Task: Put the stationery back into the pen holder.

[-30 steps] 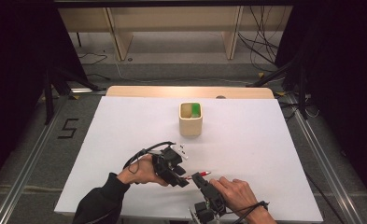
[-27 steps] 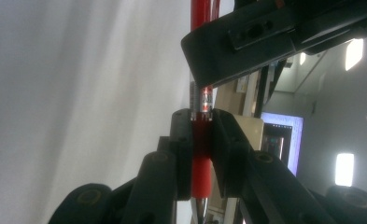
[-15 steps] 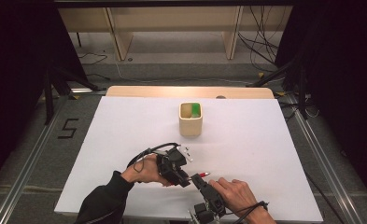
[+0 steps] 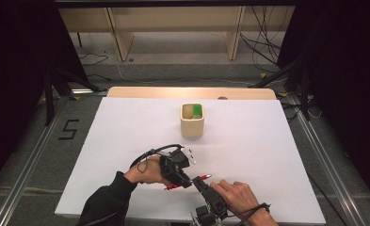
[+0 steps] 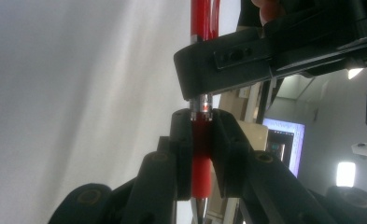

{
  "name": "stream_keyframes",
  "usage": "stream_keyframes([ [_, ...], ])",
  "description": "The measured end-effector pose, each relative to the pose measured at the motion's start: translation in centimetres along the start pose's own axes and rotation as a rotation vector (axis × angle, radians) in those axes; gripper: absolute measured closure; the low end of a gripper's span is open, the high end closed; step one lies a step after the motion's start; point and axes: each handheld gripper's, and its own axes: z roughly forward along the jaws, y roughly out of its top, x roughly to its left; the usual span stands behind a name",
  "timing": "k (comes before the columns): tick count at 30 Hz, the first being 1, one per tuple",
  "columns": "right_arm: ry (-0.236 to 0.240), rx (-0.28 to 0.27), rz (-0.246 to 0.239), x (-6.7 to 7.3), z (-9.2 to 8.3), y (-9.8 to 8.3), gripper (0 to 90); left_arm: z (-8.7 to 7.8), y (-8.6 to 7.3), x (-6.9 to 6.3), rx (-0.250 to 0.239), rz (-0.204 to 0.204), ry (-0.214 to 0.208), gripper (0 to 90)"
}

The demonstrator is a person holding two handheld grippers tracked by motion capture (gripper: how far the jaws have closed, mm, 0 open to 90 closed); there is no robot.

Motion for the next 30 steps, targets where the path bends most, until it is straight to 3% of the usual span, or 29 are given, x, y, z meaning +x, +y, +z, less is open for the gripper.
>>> stream_keyframes([
  [6, 0.017, -0.007, -0.004, 0.0, -0.1, 0.1, 78.6, 0.2, -0.1, 0.0, 0.009, -0.004, -0.015, 78.9],
  [12, 0.001, 0.01, 0.05, -0.3, -0.4, -0.4, 56.2, 0.1, -0.4, 0.5, 0.009, -0.015, 0.004, 79.2],
  [15, -0.02, 0.01, 0.093, -0.5, -0.8, -1.0, 51.3, -0.4, -0.7, 0.9, -0.01, -0.038, 0.022, 79.2],
  [19, -0.029, 0.014, 0.197, -0.7, -1.2, -1.9, 46.9, -1.1, -1.0, 1.5, -0.056, -0.07, 0.058, 79.2],
  [23, -0.006, 0.025, 0.325, -0.9, -1.2, -2.7, 43.5, -1.6, -1.4, 2.1, -0.104, -0.098, 0.099, 79.1],
  [26, 0.011, 0.022, 0.451, -1.5, -1.3, -3.2, 42.4, -1.9, -1.7, 2.6, -0.14, -0.125, 0.124, 79.1],
  [30, 0.044, 0.006, 0.657, -2.4, -1.4, -4.2, 40.2, -2.5, -2.0, 3.0, -0.194, -0.153, 0.157, 79.1],
])
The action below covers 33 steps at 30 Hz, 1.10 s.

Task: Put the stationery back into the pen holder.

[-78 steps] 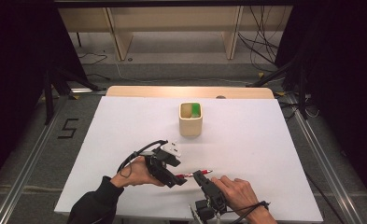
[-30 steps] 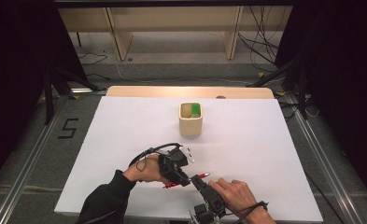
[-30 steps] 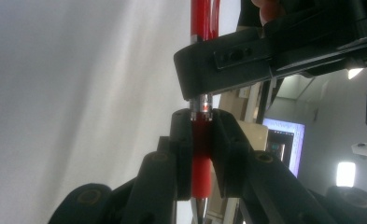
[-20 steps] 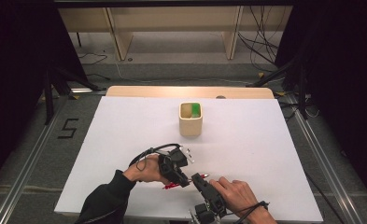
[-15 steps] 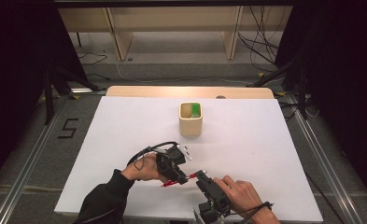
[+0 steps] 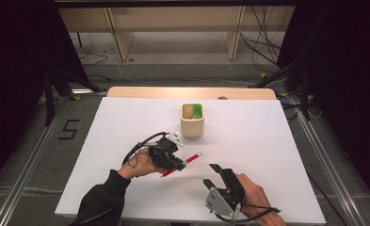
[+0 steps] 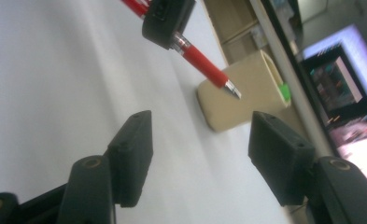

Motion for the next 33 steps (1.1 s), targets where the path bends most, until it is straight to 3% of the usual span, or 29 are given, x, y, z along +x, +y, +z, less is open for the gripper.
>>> stream_keyframes([
  [8, 0.145, -0.034, 0.475, -2.4, -0.1, -1.3, 36.0, -1.0, -0.2, 0.8, -0.141, -0.078, 0.066, 79.1],
  [13, 0.211, -0.06, 0.665, -3.3, -0.6, -2.0, 33.4, -1.8, -0.2, 1.4, -0.284, -0.137, 0.115, 79.0],
  [18, 0.275, -0.084, 0.851, -3.7, -0.9, -2.8, 30.8, -2.9, 0.2, 2.2, -0.452, -0.229, 0.151, 79.0],
  [20, 0.298, -0.087, 0.921, -3.8, -1.0, -3.2, 30.1, -3.1, 0.7, 2.5, -0.485, -0.245, 0.186, 79.0],
  [22, 0.304, -0.086, 0.95, -3.8, -1.1, -3.6, 30.1, -3.3, 1.4, 2.9, -0.518, -0.264, 0.2, 79.0],
  [27, 0.308, -0.08, 0.945, -3.6, -1.4, -3.9, 29.9, -3.8, 3.4, 3.5, -0.571, -0.28, 0.244, 79.0],
  [33, 0.324, -0.077, 0.954, -3.3, -1.5, -3.8, 28.4, -3.7, 4.9, 4.2, -0.595, -0.303, 0.245, 79.0],
])
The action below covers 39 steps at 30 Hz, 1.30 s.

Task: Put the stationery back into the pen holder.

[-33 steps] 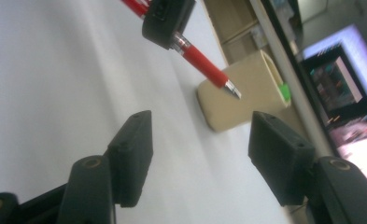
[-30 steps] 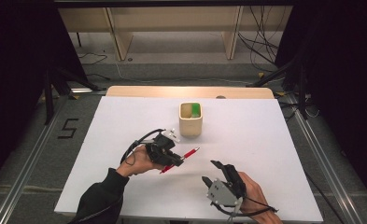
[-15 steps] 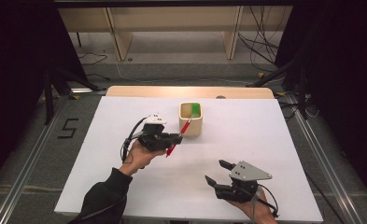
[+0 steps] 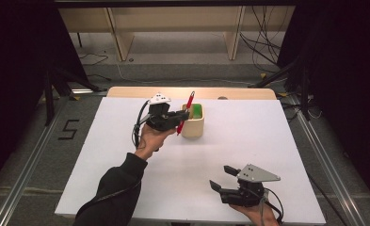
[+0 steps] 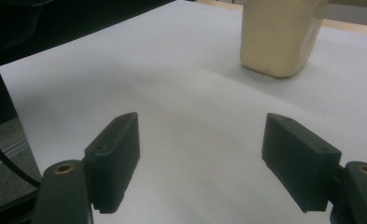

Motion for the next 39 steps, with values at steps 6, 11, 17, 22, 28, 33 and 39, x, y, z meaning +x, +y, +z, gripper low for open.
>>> stream_keyframes([
  [6, 0.014, -0.005, 0.029, 0.0, -0.1, -0.1, 27.5, 0.9, 0.7, 0.3, -0.028, -0.011, -0.004, 78.9],
  [11, 0.015, 0.007, 0.016, 0.2, 0.0, -0.3, 27.5, 2.0, 1.3, 1.2, -0.033, -0.034, 0.0, 78.9],
  [17, 0.02, 0.012, -0.009, 0.5, 0.1, -0.4, 27.5, 3.1, 2.3, 2.0, -0.046, -0.054, 0.016, 78.9],
  [22, 0.025, 0.022, -0.018, 0.5, 0.2, -0.5, 27.5, 3.9, 2.9, 2.3, -0.054, -0.067, 0.023, 78.9],
  [28, 0.037, 0.029, -0.022, 0.6, 0.4, -0.6, 27.5, 4.9, 2.9, 2.8, -0.054, -0.075, 0.049, 78.9],
  [33, 0.04, 0.035, -0.039, 0.9, 0.6, -0.6, 27.6, 5.7, 2.6, 3.4, -0.048, -0.07, 0.074, 78.9],
  [39, 0.05, 0.039, -0.043, 0.9, 0.6, -0.7, 27.8, 6.3, 2.2, 3.9, -0.05, -0.078, 0.082, 78.8],
])
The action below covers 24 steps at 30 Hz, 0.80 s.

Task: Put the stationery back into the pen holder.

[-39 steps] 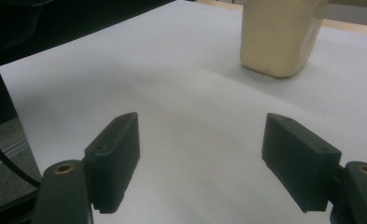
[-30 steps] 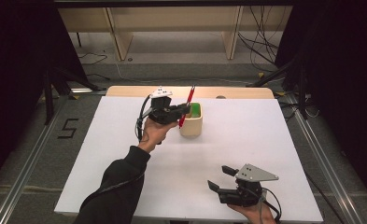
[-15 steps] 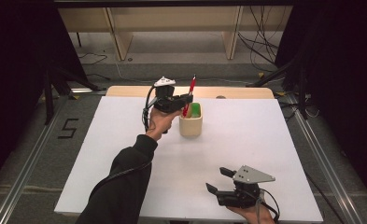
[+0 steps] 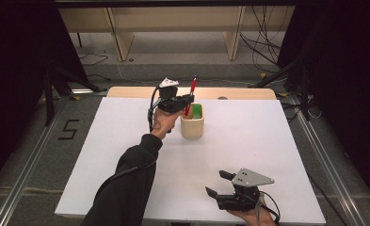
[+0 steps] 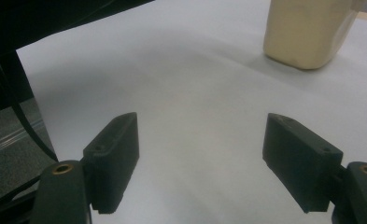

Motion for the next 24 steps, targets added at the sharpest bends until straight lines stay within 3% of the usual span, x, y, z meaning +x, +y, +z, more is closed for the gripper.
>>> stream_keyframes([
  [24, 0.027, 0.023, -0.038, 0.6, 0.5, -0.1, 28.0, 1.2, -0.8, -0.2, -0.01, -0.021, 0.023, 78.7],
])
